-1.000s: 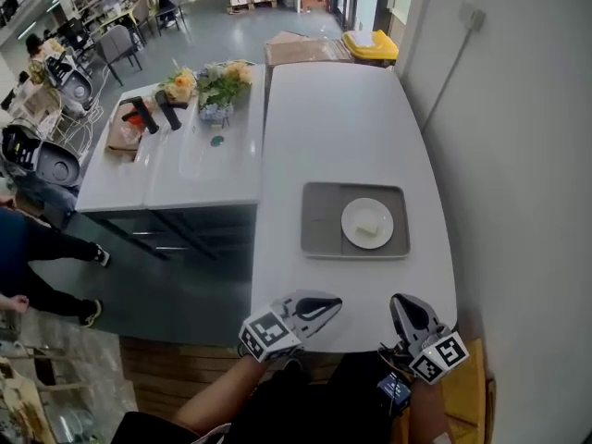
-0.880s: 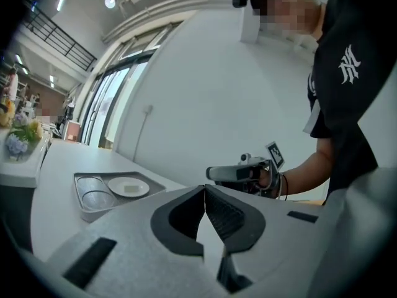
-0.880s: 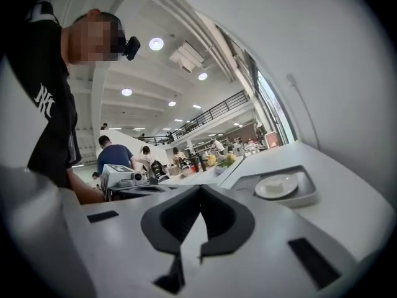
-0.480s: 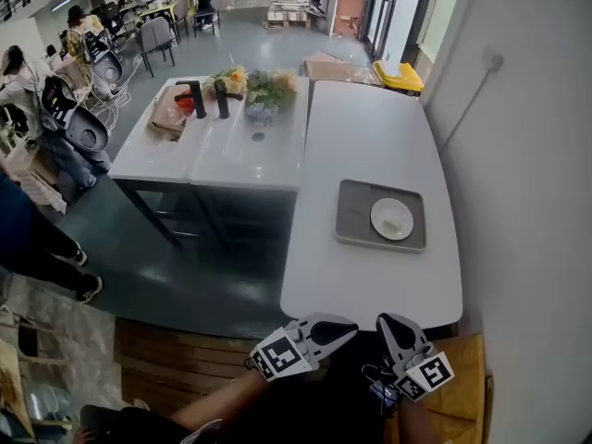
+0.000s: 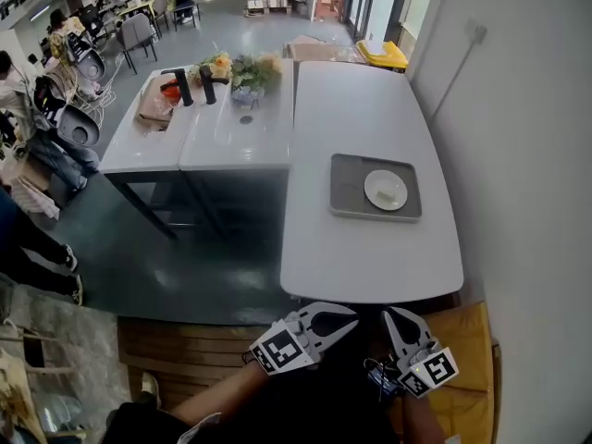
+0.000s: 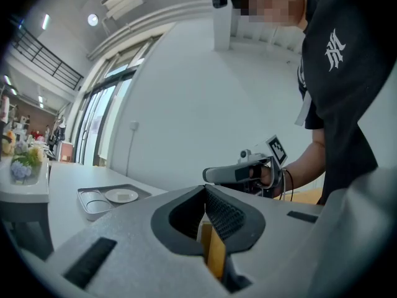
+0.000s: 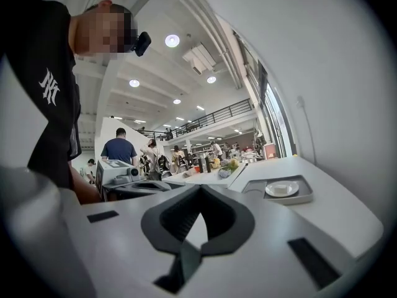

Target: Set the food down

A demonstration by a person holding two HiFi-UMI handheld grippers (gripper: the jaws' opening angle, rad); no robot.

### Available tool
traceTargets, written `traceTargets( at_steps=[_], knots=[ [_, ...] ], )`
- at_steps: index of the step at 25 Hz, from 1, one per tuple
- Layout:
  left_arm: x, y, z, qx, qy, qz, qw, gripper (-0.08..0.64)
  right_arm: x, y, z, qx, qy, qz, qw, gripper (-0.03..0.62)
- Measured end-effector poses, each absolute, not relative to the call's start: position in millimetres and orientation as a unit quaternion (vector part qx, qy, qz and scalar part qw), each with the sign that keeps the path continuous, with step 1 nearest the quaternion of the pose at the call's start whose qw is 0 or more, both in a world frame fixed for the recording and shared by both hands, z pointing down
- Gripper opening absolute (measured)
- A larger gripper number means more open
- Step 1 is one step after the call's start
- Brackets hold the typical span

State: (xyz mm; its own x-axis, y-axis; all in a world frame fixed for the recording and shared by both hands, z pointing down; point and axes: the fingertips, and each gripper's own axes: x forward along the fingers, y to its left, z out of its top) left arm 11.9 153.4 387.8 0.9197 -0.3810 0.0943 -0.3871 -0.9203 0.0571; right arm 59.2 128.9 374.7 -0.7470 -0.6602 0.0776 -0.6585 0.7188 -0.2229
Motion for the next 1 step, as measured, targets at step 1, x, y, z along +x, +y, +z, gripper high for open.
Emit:
traceTargets(
  at_steps=[1],
  knots=[
    [15.9,157.6,388.7,0.98,-0.19,0.046,0.031,0.006,60.3,133.0,376.1,-0.356,0.927,-0.119,0.0,0.005]
  ],
)
